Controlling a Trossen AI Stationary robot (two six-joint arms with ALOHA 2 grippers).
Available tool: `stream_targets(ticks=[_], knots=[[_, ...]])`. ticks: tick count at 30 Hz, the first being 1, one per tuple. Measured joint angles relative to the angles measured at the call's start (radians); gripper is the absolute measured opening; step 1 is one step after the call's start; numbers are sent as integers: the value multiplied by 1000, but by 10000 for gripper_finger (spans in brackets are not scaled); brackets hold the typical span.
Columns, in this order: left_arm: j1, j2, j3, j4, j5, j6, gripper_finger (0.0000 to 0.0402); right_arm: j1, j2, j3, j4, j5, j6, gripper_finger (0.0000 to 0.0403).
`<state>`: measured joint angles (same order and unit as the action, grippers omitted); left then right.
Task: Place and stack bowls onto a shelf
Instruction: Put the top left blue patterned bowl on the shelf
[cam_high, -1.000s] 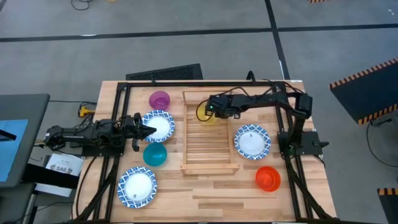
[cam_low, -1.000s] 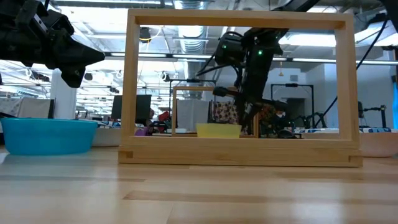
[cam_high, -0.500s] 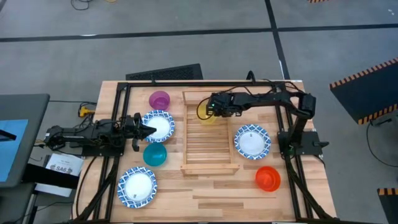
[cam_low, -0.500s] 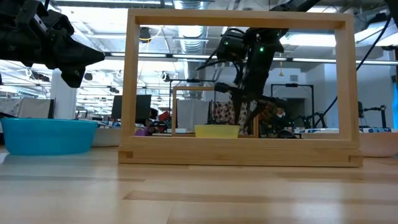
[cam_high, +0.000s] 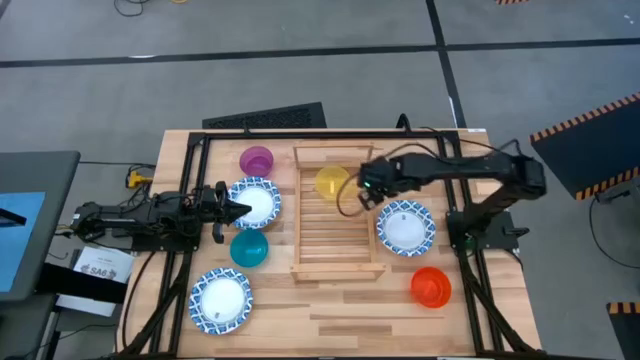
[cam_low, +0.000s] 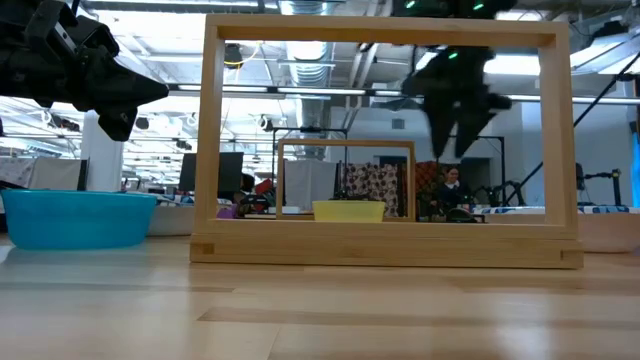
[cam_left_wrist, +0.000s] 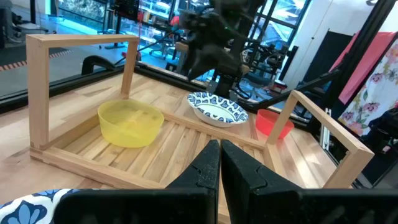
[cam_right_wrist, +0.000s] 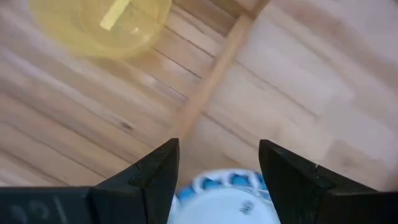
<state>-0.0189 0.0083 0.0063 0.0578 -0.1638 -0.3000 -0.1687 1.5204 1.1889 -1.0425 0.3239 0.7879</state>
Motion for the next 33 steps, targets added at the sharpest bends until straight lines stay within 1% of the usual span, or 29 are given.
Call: stream_targets(ticks=[2,5,9,12,16,19,21,24,26,33], knots=[[0,0,0,0,0,0,0,43,-68,-53,3,13,7,248],[0,0,0,0,0,0,0,107,-181,-177,12,12,77,248],[0,0,0,0,0,0,0,190,-357,-330,58,-19,179,248],[0,0,0,0,0,0,0,254,-489,-399,189,-4,210,248],[0,0,0,0,0,0,0,321,-620,-451,426,74,128,248],[0,0,0,0,0,0,0,349,-667,-461,568,140,15,248],[0,0,0,0,0,0,0,356,-679,-461,630,151,-58,248],[0,0,0,0,0,0,0,358,-677,-462,675,150,-176,248],[0,0,0,0,0,0,0,357,-677,-462,706,149,-196,248],[0,0,0,6,-7,-14,0,358,-678,-462,780,149,-187,248]])
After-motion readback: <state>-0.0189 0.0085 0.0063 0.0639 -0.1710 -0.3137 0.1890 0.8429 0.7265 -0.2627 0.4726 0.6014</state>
